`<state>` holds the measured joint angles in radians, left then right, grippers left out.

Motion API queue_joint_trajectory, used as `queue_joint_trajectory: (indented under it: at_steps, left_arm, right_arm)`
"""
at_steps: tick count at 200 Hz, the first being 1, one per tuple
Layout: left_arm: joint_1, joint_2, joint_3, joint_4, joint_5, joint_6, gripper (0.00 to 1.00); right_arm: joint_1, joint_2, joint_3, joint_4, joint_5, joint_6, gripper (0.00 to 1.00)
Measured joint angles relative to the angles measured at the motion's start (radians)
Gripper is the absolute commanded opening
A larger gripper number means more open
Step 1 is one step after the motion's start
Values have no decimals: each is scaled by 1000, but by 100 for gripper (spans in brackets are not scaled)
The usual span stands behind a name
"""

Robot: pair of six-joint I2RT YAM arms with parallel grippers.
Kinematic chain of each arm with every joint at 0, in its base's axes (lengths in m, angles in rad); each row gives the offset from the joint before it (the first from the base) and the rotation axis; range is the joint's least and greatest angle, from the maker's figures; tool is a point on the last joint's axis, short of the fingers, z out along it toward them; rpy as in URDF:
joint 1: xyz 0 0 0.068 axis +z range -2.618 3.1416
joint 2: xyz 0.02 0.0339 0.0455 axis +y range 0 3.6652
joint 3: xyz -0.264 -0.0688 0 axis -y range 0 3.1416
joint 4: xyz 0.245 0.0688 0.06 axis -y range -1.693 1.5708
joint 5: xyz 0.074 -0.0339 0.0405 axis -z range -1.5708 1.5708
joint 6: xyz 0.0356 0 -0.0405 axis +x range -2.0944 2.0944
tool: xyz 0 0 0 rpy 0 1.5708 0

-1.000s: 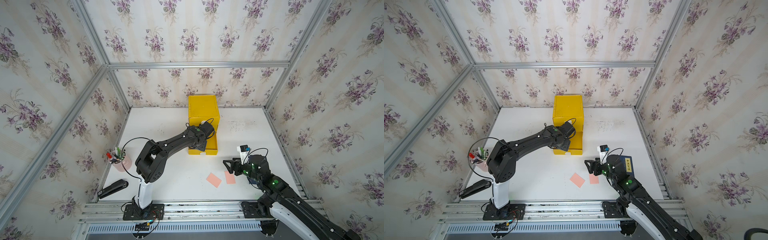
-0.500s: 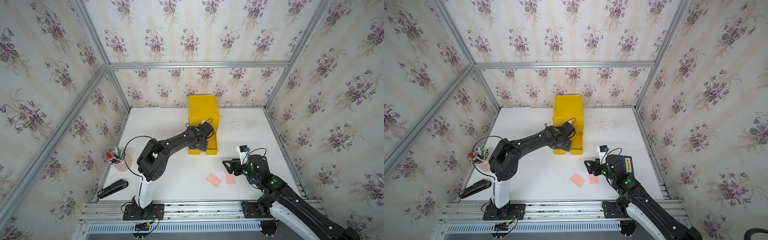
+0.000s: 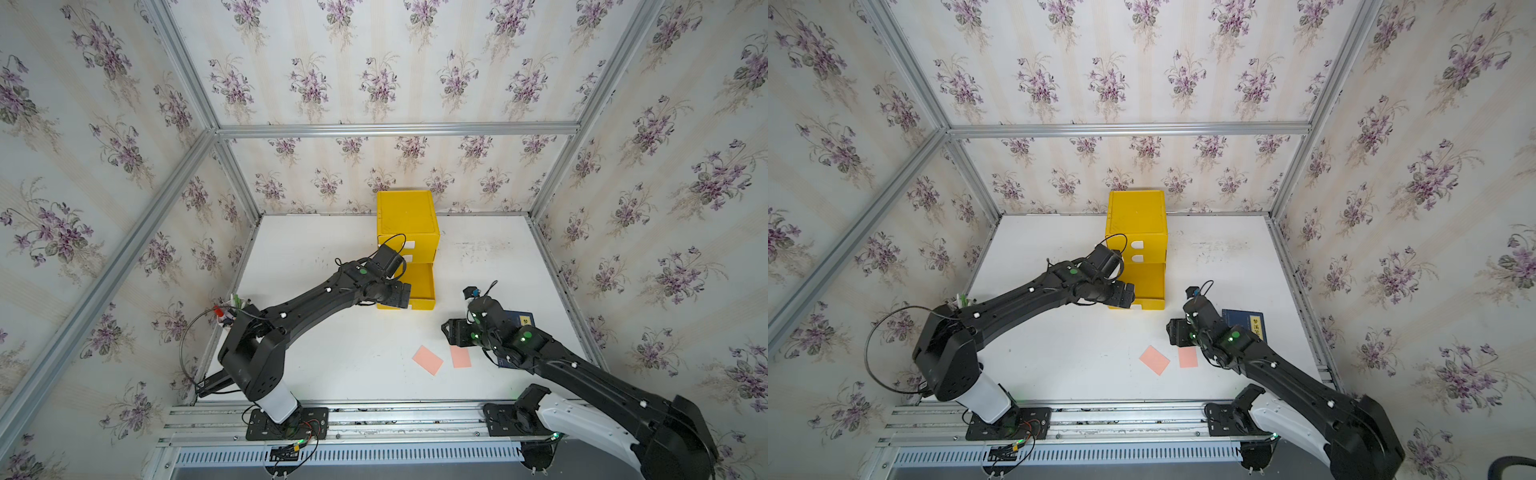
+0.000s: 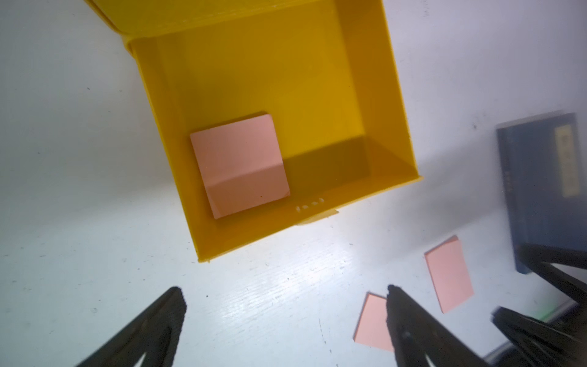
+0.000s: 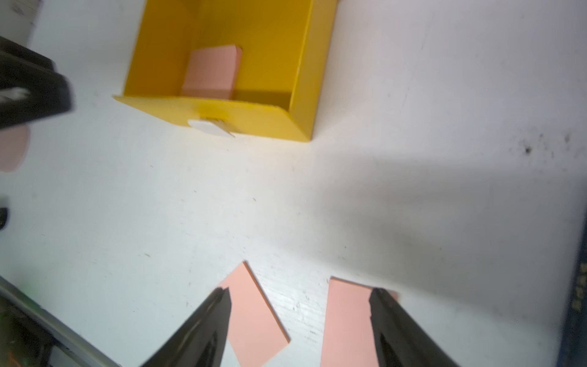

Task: Please put the sticky notes in the drawer by color
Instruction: Place the sticky notes in the drawer, then pick up the sticky notes from the center of the board.

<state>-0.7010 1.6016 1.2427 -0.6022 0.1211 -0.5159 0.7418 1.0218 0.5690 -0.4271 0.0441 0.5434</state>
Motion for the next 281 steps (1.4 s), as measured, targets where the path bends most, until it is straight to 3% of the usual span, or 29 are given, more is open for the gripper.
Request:
queue_joint_trajectory:
  at_steps: [42,99,191,251,281]
  left_arm:
    - [17,-93,-110,46,114,1,97]
    - [29,-106,-178,103,182,3,97]
    - [32,-120,-199,139,200,7,97]
    - [35,-141,-209,141,199,11,98]
    - [46,-144,-219,141,200,12,98]
  right_arm:
    - [31,129,11,-129,45,62,79]
    - [27,241,29,-160,17,55,75]
    - [-8,359,70,-199,4,3,60]
    - [8,421,99,-223,0,7,61]
    - [19,441,110,-221,-3,10,50]
